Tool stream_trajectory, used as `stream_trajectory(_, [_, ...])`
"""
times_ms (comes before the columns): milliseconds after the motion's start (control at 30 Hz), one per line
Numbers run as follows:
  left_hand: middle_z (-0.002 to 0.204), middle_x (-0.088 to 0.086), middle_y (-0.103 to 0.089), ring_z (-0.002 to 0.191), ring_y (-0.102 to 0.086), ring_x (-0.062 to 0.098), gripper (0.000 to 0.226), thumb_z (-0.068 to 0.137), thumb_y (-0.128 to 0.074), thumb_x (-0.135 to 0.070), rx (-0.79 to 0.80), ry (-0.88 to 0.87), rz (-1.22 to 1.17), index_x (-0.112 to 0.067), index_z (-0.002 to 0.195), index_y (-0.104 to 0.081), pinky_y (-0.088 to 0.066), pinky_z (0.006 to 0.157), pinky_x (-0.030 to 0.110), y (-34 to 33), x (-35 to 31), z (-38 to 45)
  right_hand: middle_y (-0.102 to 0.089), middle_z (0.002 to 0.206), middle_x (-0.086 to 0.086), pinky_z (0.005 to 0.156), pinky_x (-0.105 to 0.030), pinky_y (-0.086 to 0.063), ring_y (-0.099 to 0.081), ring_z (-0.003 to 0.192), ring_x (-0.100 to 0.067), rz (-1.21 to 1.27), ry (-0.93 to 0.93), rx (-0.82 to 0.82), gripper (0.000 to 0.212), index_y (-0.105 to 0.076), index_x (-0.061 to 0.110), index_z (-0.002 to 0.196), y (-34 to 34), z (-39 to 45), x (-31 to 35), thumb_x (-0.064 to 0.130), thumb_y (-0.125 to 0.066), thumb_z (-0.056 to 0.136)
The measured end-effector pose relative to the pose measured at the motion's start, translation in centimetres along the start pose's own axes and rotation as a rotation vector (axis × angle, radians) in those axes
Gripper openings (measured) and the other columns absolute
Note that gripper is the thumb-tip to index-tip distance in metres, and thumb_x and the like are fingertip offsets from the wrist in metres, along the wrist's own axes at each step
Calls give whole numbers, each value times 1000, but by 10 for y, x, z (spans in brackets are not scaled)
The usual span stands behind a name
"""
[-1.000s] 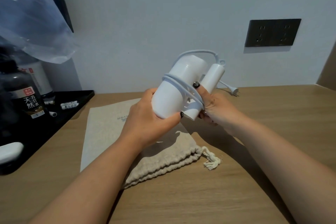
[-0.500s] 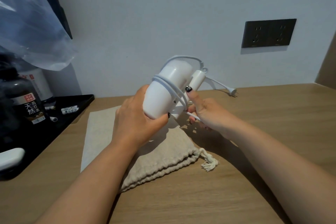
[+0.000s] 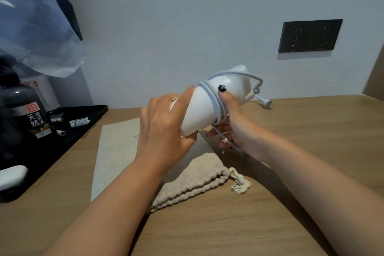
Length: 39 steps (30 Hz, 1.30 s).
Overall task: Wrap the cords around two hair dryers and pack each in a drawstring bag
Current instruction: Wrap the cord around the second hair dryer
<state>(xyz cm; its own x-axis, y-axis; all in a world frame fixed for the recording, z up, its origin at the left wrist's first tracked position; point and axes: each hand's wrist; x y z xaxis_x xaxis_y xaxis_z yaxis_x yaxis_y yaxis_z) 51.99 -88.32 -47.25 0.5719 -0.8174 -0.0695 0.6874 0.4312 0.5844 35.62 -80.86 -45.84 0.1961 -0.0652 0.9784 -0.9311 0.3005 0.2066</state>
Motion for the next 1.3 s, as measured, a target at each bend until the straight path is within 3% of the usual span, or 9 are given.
stream_trajectory(167, [122, 1, -55, 108, -50, 29, 84, 69, -68, -45, 7, -5, -160, -25, 144, -37, -33, 88, 37, -6, 6, 0, -62, 76, -6, 65, -39, -41, -59, 81, -27, 91, 37, -54, 89, -63, 18, 101, -2, 3, -3, 91, -45, 53])
stream_trajectory(300, [128, -8, -42, 115, -44, 12, 92, 70, -75, -53, 166, 291, -479, -27, 146, -30, -39, 91, 26, -2, -4, -2, -60, 72, -5, 60, -36, -35, -54, 77, -25, 85, 96, -120, 79, -62, 21, 91, -2, 3, -2, 87, -45, 53])
stream_trajectory(367, [127, -8, -50, 106, -56, 9, 79, 65, -79, -56, 324, 502, -711, -35, 130, -40, -48, 81, 24, 2, -3, 0, -61, 72, -6, 58, -34, -35, -53, 74, -25, 77, 132, -126, 83, -62, 17, 91, -2, 2, 0, 88, -44, 52])
stream_trajectory(467, [106, 9, -68, 79, -68, 20, 75, 60, -67, -64, 597, 751, -1233, -19, 119, -55, -54, 67, 29, 9, 0, 3, -59, 76, -6, 57, -31, -36, -49, 70, -23, 49, 198, -119, 82, -59, 13, 87, -1, 0, -1, 86, -42, 53])
stream_trajectory(600, [90, 26, -67, 66, -64, 27, 73, 71, -59, -59, 641, 898, -1576, -5, 120, -58, -56, 57, 31, 19, 1, 3, -47, 54, 14, 50, -25, -33, -39, 52, -14, 29, 293, -83, 65, -51, 16, 73, -1, -1, -2, 79, -44, 59])
stream_trajectory(800, [89, 18, -71, 71, -68, 23, 70, 60, -72, -52, 578, 796, -1577, -9, 115, -60, -58, 63, 30, 19, 1, 3, -30, 63, -10, 50, -27, -27, -30, 51, -15, 90, 383, -35, 80, -54, 3, 92, 1, -3, 1, 76, -47, 61])
stream_trajectory(1000, [94, 2, -72, 82, -70, 18, 48, 73, -68, -43, 515, 696, -1423, -18, 114, -60, -54, 67, 24, 16, -3, 2, -33, 56, -2, 49, -25, -27, -30, 47, -10, 86, 377, -58, 82, -55, -1, 89, 4, 2, -2, 77, -43, 64])
stream_trajectory(1233, [105, 1, -72, 99, -68, 26, 63, 53, -76, -52, 340, 650, -1265, -26, 109, -64, -54, 78, 37, 7, -5, 0, -43, 56, -2, 44, -19, -30, -37, 45, -7, 88, 342, -71, 85, -57, -1, 86, 3, 2, 1, 79, -42, 63])
stream_trajectory(1300, [102, -5, -72, 95, -68, 13, 60, 54, -79, -52, 291, 626, -1193, -28, 106, -64, -56, 73, 29, 8, -5, 1, -44, 59, -5, 42, -16, -30, -40, 42, -3, 96, 333, -61, 81, -57, 2, 87, 2, 0, 3, 78, -42, 65])
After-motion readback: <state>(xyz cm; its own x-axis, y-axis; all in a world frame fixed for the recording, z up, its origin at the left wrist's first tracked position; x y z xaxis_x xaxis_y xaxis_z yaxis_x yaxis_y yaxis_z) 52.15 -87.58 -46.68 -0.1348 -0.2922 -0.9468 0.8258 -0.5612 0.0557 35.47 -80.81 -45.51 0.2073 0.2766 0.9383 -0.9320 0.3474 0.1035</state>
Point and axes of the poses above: each hand's wrist, its own z-axis towards the middle knuckle, its own y-axis out of the back of the hand, x = y × z
